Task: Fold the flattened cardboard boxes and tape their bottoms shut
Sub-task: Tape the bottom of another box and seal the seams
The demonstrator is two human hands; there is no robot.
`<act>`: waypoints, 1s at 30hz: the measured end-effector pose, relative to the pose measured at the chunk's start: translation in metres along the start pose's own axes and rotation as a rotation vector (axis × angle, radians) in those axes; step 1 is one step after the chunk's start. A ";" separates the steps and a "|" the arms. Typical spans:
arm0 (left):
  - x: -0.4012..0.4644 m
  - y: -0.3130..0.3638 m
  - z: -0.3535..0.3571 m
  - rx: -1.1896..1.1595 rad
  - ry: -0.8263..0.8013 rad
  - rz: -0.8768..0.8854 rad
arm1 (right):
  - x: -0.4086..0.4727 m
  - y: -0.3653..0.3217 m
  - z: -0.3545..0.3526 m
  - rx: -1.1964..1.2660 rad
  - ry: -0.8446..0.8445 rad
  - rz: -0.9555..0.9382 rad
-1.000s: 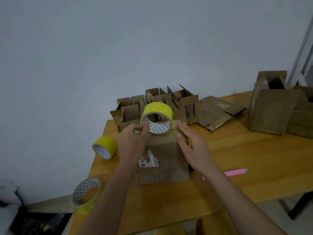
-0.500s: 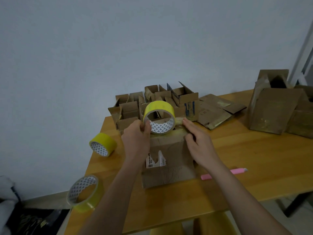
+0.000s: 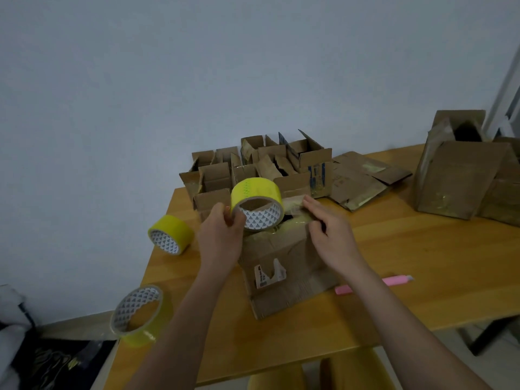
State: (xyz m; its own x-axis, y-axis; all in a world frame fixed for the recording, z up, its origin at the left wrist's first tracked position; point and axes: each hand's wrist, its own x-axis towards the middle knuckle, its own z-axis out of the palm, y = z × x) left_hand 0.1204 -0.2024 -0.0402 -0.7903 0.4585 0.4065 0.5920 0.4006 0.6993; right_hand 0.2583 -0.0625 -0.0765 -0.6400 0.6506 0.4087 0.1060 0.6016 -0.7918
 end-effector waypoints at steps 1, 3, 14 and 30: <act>0.000 0.000 0.003 0.022 -0.015 0.000 | -0.001 0.000 -0.001 -0.026 0.016 0.001; 0.000 0.000 0.008 0.079 -0.030 0.031 | -0.001 0.000 -0.004 -0.124 0.044 -0.008; -0.002 0.019 0.033 0.441 0.088 0.036 | 0.009 0.008 -0.013 -0.199 0.019 0.031; 0.003 0.032 0.045 0.206 0.010 0.077 | 0.013 0.002 -0.015 0.114 -0.101 0.077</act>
State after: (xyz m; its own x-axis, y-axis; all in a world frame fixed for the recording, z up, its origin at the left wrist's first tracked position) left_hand 0.1442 -0.1522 -0.0433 -0.7427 0.4863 0.4602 0.6693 0.5193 0.5314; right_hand 0.2618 -0.0461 -0.0660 -0.7070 0.6394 0.3021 0.0742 0.4919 -0.8675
